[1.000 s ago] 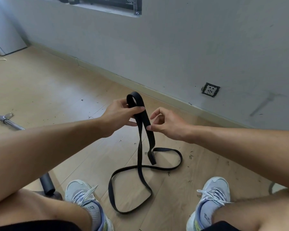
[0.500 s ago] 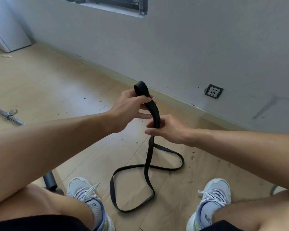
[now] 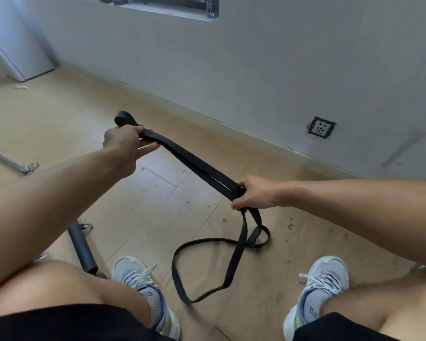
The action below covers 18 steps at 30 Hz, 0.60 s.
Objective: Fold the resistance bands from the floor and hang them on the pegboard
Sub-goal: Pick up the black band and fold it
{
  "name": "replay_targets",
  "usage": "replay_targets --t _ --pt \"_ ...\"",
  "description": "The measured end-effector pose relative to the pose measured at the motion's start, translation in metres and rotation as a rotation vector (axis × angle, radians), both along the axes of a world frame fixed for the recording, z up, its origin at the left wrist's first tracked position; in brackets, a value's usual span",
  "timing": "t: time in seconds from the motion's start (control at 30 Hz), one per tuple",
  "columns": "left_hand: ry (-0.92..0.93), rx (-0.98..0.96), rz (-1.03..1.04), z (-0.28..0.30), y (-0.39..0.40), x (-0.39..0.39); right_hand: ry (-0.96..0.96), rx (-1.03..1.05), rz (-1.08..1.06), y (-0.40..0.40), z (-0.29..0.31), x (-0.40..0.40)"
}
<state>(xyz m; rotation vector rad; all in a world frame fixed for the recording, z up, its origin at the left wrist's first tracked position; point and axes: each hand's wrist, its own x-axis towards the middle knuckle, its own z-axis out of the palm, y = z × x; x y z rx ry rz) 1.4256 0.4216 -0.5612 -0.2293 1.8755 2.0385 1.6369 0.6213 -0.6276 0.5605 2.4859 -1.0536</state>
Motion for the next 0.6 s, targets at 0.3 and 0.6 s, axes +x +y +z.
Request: replay_targets --t 0.3,0.6 --pt "0.236 -0.785 -0.338 -0.017 -0.011 0.008 0.385 0.149 -0.037 -0.003 0.021 -0.006" --pt "0.562 -0.677 -1.178 -0.024 0.035 0.081 0.474 0.256 0.120 -0.014 0.038 -0.004"
